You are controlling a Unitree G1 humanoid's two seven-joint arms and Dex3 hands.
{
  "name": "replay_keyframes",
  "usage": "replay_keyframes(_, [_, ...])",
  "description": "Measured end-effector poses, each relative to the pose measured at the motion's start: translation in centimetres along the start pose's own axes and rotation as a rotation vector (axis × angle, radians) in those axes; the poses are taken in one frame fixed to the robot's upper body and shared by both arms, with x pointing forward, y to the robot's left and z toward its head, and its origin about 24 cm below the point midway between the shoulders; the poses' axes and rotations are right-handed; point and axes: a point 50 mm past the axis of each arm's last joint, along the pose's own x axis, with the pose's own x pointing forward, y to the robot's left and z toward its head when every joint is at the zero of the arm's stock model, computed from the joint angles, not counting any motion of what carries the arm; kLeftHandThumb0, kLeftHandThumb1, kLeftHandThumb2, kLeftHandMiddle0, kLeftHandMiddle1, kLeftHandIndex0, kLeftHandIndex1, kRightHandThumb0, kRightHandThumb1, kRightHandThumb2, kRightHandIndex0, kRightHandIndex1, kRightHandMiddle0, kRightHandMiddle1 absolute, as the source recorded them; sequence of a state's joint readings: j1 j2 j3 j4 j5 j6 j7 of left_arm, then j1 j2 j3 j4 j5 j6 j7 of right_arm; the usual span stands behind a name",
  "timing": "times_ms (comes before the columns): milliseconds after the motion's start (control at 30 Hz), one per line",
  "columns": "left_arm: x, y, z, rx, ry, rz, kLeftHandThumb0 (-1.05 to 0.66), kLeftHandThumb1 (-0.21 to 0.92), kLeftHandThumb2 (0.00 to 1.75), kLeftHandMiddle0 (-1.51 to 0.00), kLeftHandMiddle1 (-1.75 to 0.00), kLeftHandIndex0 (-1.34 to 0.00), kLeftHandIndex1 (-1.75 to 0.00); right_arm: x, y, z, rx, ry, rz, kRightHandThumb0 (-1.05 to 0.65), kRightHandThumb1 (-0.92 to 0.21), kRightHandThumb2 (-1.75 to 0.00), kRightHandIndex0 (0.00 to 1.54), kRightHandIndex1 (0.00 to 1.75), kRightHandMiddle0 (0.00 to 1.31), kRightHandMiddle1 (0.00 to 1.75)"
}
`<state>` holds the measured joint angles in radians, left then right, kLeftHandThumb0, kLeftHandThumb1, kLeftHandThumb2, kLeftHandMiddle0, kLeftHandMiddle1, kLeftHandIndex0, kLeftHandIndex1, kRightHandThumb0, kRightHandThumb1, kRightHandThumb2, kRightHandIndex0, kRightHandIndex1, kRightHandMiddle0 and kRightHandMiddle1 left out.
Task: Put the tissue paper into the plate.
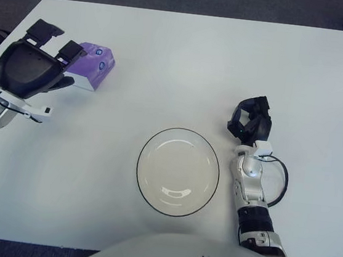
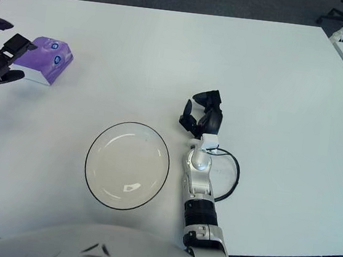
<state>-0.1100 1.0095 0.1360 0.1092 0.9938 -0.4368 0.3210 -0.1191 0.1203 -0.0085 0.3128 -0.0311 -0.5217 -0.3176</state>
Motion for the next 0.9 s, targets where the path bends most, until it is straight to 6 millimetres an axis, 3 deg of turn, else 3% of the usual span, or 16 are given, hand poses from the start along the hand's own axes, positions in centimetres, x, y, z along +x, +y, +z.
replay_keyframes(500, [1.7,-2.9,-0.9,-0.104,-0.055,-0.151,-1.05,0.75,0.46,0.0,0.0,0.0,0.0,0.1,0.0,0.0,0.001,-0.002,-0.003,-0.41,-0.57,-1.01,0.66,1.65,0.42,1.75])
replay_keyframes(900, [4.1,-6.4,-1.2,-0.168,0.011,-0.204,-1.05,0.77,0.4,0.0,0.0,0.0,0.0,0.3,0.0,0.0,0.002,-0.005,-0.006,-0.41,-0.56,-1.02,0.67,1.65,0.42,1.75])
